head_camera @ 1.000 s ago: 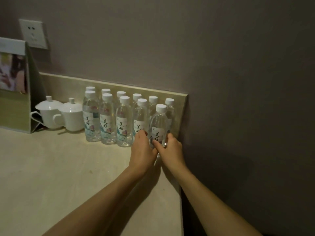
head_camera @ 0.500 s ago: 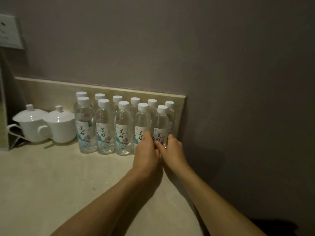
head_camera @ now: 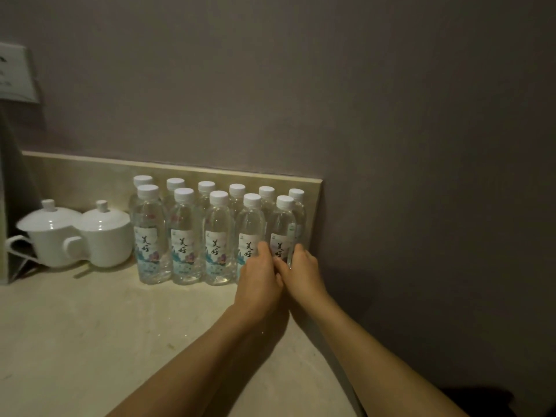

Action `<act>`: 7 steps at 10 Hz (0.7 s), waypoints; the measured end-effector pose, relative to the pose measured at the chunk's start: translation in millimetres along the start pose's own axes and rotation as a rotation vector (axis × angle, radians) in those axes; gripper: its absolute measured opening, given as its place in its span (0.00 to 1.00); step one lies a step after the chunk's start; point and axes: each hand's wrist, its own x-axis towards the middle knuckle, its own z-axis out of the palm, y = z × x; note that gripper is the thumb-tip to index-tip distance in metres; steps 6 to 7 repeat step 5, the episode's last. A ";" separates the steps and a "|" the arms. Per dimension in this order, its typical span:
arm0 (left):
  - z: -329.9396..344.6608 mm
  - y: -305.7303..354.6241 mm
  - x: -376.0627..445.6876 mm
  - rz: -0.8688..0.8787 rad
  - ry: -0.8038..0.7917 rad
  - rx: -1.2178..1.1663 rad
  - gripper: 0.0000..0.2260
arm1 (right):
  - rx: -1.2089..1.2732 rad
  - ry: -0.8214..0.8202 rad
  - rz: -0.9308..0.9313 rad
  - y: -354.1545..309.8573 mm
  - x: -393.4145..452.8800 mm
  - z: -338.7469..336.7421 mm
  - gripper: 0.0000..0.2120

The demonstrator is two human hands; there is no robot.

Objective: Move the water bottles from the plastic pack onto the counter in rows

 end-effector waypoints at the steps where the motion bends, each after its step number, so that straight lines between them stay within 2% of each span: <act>1: -9.1 -1.6 -2.7 -0.002 -0.090 -0.022 0.13 | 0.023 -0.001 0.035 -3.0 -4.6 -2.6 0.24; 2: -20.5 -3.7 -7.5 -0.002 -0.145 -0.032 0.19 | 0.041 0.006 0.062 -7.5 -12.4 -6.2 0.24; 3: -30.0 -6.7 -12.2 0.005 -0.116 -0.038 0.19 | 0.029 0.029 0.058 -11.1 -20.2 -9.4 0.21; 4: -39.7 -6.2 -21.6 -0.004 -0.111 -0.090 0.18 | 0.003 0.065 0.037 -17.4 -34.7 -14.2 0.18; 5: -54.1 -5.7 -22.7 -0.017 -0.043 -0.142 0.12 | -0.003 0.130 -0.007 -24.0 -46.4 -21.6 0.14; 7: -54.1 -5.7 -22.7 -0.017 -0.043 -0.142 0.12 | -0.003 0.130 -0.007 -24.0 -46.4 -21.6 0.14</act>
